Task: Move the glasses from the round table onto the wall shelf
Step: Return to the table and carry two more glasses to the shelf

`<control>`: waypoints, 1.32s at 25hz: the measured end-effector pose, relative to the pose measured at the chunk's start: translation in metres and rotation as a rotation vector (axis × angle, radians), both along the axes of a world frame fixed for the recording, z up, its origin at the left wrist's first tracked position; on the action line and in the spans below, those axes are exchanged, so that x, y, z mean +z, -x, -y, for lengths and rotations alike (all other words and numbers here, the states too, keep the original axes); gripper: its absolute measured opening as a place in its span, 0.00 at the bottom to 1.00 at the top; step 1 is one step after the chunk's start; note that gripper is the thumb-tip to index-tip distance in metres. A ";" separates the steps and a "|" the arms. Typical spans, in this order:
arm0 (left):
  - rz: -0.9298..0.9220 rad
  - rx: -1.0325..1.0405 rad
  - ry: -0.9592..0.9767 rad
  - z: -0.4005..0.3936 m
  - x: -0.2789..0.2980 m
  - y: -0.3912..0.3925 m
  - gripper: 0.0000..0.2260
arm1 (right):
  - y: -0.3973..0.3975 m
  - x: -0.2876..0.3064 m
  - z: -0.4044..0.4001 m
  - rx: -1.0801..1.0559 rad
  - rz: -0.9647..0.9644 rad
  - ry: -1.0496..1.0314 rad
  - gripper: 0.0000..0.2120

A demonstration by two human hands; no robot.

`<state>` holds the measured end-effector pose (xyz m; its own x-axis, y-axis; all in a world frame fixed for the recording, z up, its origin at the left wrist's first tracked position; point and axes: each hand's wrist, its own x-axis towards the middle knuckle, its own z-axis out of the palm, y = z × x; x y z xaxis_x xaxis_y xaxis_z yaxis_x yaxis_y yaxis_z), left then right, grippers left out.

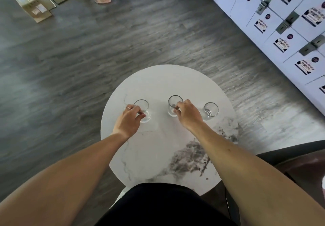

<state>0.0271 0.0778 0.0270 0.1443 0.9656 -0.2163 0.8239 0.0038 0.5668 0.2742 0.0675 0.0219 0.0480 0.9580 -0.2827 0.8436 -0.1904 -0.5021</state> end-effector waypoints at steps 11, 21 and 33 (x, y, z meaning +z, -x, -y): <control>-0.079 -0.050 -0.224 -0.065 0.140 0.077 0.07 | 0.070 0.153 -0.078 0.104 0.011 -0.287 0.13; -0.175 -0.012 -0.511 -0.059 0.354 0.248 0.07 | 0.238 0.355 -0.081 0.272 -0.036 -0.564 0.09; -0.200 0.215 -0.633 -0.009 0.413 0.415 0.08 | 0.407 0.416 -0.077 0.460 -0.098 -0.716 0.10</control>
